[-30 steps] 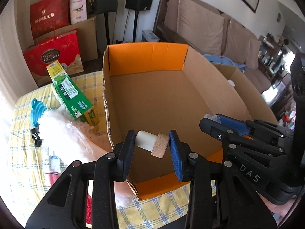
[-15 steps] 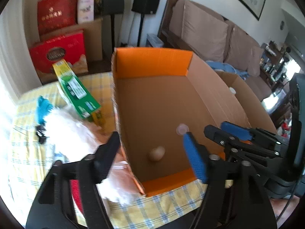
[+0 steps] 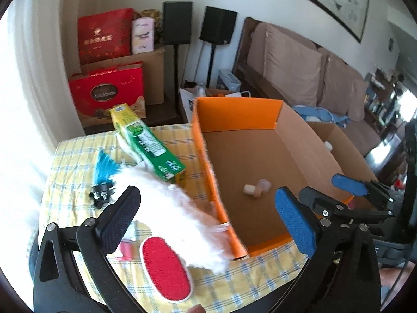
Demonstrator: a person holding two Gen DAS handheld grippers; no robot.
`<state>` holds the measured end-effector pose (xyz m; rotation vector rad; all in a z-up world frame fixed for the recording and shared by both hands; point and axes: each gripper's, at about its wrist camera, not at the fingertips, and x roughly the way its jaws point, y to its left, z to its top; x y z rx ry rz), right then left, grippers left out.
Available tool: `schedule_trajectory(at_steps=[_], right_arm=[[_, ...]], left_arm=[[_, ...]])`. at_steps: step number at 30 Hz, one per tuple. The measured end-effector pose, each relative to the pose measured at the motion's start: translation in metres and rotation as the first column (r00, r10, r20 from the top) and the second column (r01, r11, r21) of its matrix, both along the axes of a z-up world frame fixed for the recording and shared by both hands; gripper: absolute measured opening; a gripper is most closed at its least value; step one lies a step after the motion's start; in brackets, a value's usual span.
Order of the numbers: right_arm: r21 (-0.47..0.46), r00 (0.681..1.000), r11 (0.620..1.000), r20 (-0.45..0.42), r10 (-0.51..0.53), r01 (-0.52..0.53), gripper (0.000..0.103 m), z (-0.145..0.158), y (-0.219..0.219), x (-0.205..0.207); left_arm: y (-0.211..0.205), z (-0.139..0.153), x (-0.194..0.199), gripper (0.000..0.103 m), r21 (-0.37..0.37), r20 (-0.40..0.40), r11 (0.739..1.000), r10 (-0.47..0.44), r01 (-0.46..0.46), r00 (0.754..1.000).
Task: Organize objects
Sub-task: 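Move the right tool back to the white feather duster on the table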
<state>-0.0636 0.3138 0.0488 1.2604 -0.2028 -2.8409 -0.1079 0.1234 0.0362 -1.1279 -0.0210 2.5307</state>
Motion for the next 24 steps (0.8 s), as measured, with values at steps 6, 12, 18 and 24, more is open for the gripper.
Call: schedule_trajectory(at_steps=[6, 12, 18, 24], right_arm=[[0.001, 0.999, 0.999, -0.022, 0.047, -0.047, 0.088, 0.007, -0.022, 0.002], [-0.005, 0.995, 0.995, -0.029, 0.095, -0.096, 0.088, 0.008, -0.043, -0.001], [-0.011, 0.990, 0.990, -0.021, 0.140, -0.140, 0.087, 0.006, -0.060, -0.010], [0.011, 0.980, 0.980, -0.005, 0.197, -0.197, 0.084, -0.003, -0.086, -0.020]], left_arm=[[-0.034, 0.000, -0.002, 0.103, 0.000, 0.011, 0.999, 0.053, -0.053, 0.999], [-0.068, -0.002, -0.004, 0.103, -0.023, 0.018, 0.996, 0.090, -0.090, 0.996], [-0.102, -0.009, -0.007, 0.103, -0.024, 0.034, 0.989, 0.145, -0.144, 0.989], [-0.126, -0.018, -0.012, 0.101, 0.014, 0.072, 0.985, 0.170, -0.171, 0.983]])
